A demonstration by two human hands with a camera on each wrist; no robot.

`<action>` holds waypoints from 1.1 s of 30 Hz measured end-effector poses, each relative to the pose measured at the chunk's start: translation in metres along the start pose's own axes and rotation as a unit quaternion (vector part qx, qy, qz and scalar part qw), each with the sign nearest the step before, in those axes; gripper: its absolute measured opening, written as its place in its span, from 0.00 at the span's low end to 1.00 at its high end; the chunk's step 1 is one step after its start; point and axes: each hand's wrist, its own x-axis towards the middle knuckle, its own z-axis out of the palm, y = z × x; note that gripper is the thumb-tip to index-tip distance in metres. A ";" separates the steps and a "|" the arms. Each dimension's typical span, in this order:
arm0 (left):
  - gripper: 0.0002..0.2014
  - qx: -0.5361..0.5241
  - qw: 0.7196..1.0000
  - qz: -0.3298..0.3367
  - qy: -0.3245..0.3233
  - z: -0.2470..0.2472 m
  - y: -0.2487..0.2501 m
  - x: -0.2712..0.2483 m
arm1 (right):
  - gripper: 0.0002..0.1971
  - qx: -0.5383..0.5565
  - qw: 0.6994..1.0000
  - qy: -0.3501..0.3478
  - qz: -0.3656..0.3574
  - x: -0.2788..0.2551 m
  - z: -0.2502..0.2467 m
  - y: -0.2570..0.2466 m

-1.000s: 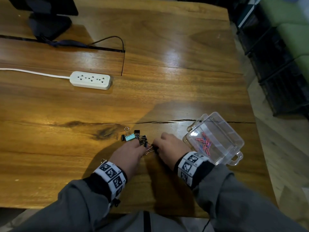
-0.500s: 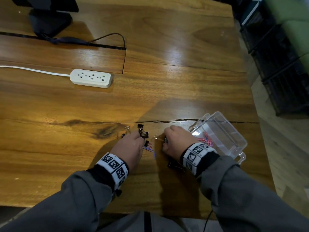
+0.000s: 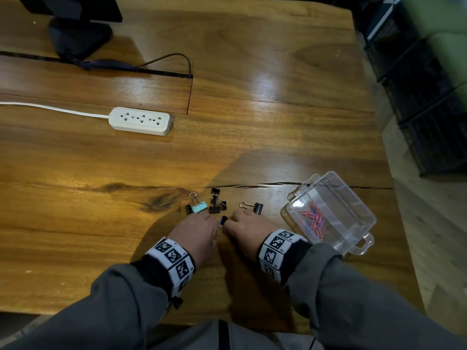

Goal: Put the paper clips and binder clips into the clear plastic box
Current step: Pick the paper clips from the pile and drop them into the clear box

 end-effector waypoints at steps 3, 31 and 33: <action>0.10 -0.006 1.000 0.004 0.016 0.003 0.000 -0.010 | 0.17 0.033 0.999 0.014 0.013 -0.001 0.003 0.001; 0.10 -0.100 0.977 -0.139 0.127 0.008 0.022 0.021 | 0.07 0.107 0.981 0.085 0.136 0.005 0.011 -0.013; 0.10 -0.102 0.976 -0.147 0.127 0.008 0.023 0.021 | 0.08 0.085 0.985 0.086 0.125 0.004 0.012 -0.014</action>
